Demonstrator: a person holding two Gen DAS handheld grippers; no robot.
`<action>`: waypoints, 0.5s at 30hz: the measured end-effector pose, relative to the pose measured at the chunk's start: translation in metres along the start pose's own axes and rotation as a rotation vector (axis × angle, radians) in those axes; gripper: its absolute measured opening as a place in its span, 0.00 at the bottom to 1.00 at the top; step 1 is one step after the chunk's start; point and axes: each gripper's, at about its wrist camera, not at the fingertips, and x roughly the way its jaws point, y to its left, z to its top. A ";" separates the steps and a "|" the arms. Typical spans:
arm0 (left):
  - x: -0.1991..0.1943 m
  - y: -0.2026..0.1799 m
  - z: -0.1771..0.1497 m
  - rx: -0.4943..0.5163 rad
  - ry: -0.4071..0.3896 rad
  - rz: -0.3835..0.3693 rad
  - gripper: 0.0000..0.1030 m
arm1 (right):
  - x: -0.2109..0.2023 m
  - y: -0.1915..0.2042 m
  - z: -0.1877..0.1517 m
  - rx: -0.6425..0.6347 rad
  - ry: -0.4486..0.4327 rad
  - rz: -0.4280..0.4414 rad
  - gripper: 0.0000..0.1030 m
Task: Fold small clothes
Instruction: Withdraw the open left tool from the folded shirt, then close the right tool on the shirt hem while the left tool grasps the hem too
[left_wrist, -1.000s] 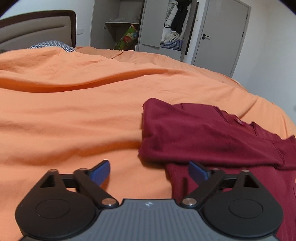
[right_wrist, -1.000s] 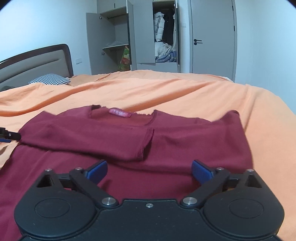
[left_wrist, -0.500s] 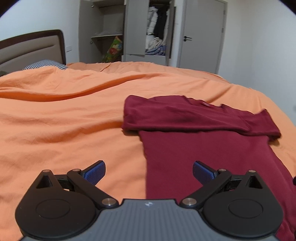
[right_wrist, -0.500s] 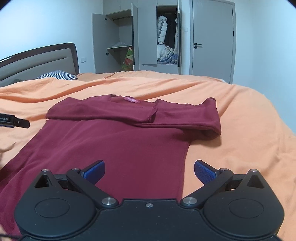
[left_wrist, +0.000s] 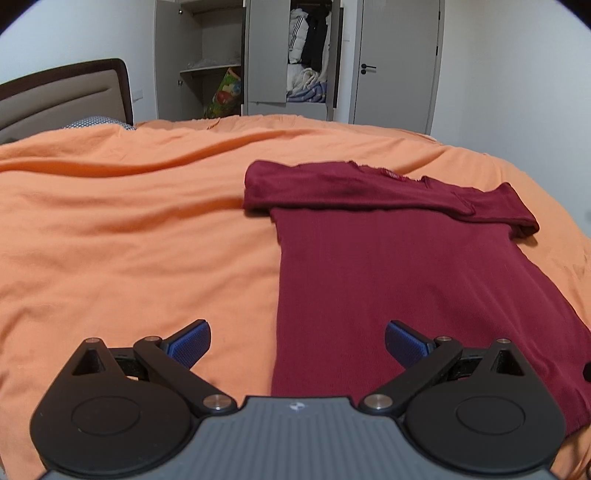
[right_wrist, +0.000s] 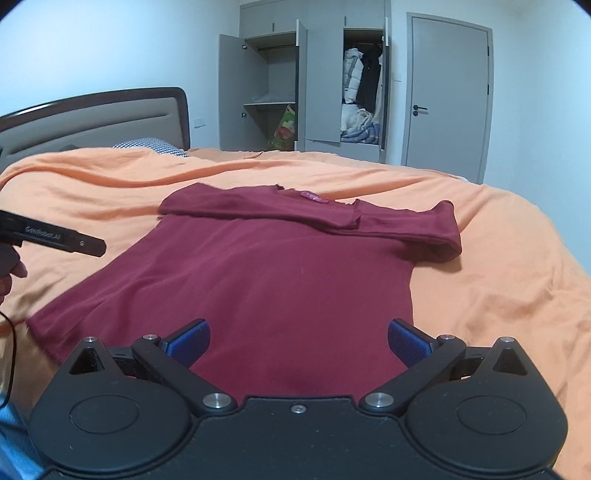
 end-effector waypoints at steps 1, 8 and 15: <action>-0.001 0.000 -0.003 0.000 0.006 0.001 1.00 | -0.004 0.002 -0.004 -0.007 0.000 0.004 0.99; -0.006 -0.003 -0.019 0.007 0.031 -0.015 1.00 | -0.021 0.016 -0.027 -0.039 0.049 0.036 0.99; -0.010 -0.004 -0.032 0.010 0.045 -0.034 1.00 | -0.022 0.027 -0.048 -0.122 0.129 0.060 0.99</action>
